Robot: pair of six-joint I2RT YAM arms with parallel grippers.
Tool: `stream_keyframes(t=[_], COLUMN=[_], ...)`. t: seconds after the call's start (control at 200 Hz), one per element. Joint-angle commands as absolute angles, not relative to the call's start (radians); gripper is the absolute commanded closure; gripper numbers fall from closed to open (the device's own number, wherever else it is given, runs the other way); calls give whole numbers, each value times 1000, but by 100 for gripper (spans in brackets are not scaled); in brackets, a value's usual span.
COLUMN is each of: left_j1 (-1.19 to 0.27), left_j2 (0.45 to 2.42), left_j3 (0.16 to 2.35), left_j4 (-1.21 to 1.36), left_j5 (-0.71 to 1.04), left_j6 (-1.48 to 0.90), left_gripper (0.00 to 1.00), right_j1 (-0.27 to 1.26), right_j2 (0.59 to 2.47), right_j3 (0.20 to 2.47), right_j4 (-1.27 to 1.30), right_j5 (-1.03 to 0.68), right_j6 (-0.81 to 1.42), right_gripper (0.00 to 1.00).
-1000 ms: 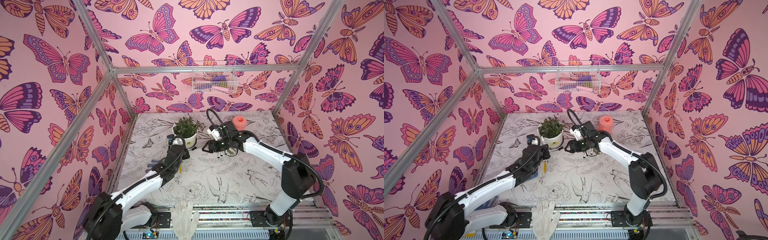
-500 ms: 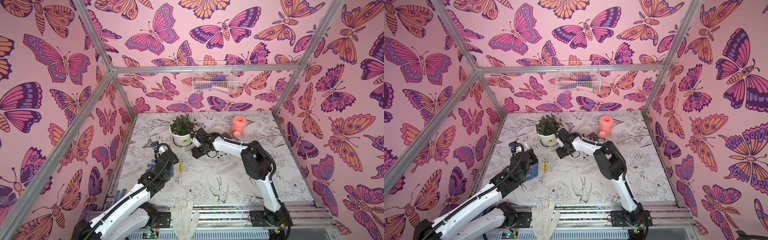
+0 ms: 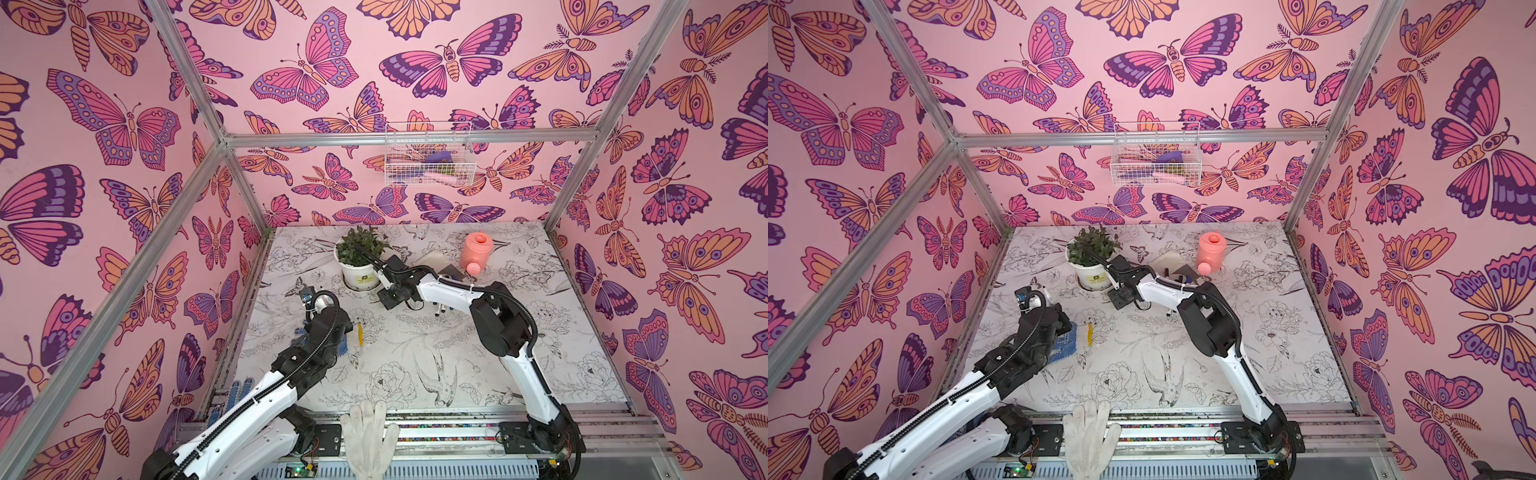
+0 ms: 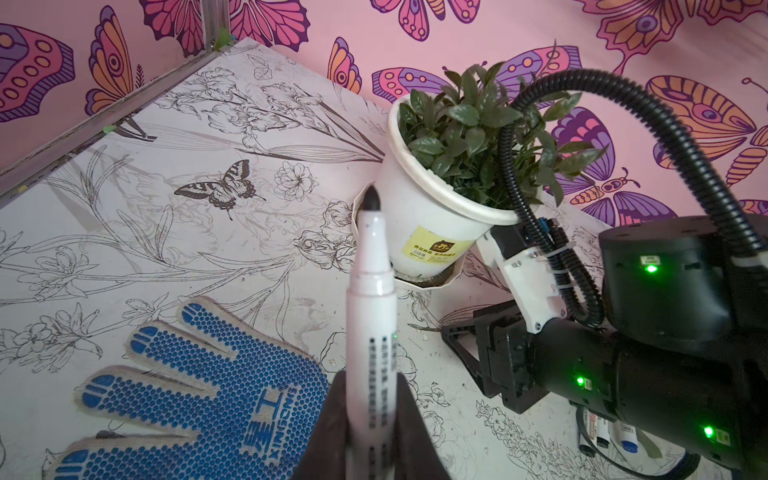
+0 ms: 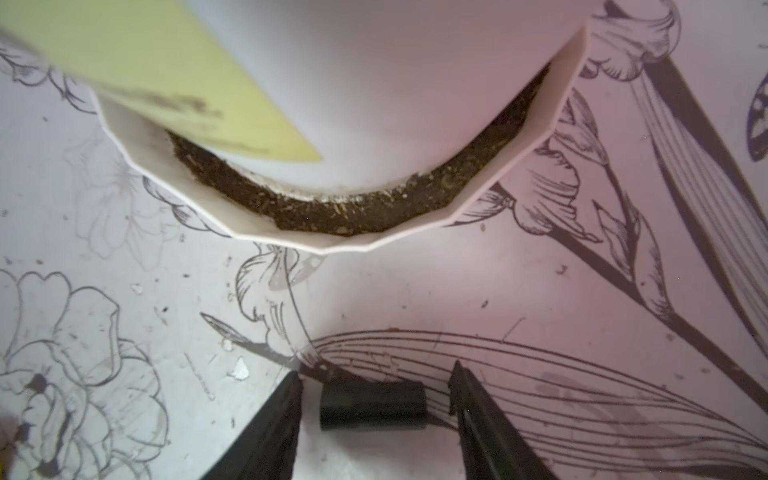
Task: Insert the pens into the pen caps
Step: 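Lower the open right gripper over the black cap on the table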
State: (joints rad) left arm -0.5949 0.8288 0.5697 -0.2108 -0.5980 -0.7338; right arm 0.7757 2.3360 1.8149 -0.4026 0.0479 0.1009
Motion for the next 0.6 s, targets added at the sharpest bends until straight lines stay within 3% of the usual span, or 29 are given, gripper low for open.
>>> stream_keyframes(t=[0.0,0.315,0.596], left_j1=[-589,-588,-588], left_j2=[842,879,940], left_j3=[581,597,612], left_j4=[-233,-220,-165], left_j5=[-602,-581,-555], left_j6=[-722,-726,-733], left_gripper=[100,100,100], right_j1=[783,784,787], right_j2=[2377,2192,1919], right_j3=[1815,1598,1242], right_j4=[-422,-372,-316], right_j5=[33,13,-71], right_j6=[95,95,59], right_gripper=[51,69,68])
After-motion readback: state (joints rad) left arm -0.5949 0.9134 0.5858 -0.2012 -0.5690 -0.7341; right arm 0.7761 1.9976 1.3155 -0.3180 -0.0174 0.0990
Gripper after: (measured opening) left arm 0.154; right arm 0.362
